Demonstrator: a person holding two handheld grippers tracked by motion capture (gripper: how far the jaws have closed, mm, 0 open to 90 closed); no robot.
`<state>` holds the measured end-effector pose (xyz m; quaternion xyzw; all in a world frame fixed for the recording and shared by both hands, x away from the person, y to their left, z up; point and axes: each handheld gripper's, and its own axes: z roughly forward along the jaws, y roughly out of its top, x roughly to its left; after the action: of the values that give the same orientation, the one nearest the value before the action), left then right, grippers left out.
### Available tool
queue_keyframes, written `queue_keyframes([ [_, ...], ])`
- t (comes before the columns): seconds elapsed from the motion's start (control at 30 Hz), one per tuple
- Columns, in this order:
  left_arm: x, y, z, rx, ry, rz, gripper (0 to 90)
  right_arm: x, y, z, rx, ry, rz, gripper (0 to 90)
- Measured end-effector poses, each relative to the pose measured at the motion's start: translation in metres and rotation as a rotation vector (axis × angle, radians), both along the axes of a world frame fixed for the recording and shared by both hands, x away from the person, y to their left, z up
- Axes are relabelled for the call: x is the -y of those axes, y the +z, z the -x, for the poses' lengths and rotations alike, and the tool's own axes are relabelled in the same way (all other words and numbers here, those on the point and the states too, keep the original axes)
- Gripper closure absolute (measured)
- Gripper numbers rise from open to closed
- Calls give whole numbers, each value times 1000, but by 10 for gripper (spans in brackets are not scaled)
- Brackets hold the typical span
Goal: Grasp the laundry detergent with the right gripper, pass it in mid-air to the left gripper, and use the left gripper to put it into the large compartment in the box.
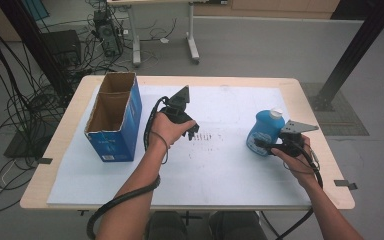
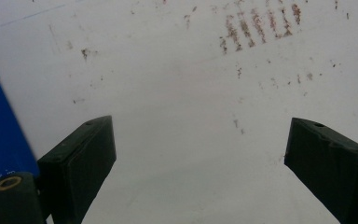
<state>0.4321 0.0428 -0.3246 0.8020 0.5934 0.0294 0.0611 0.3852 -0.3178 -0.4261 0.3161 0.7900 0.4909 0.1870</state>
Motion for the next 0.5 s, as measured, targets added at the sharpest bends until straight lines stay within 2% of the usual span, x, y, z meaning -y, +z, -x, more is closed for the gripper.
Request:
queue_keyframes([
  [0.5, -5, 1, 1, 3, 5, 0, 92, 0, 1, -1, 8, 14, 12, 408],
])
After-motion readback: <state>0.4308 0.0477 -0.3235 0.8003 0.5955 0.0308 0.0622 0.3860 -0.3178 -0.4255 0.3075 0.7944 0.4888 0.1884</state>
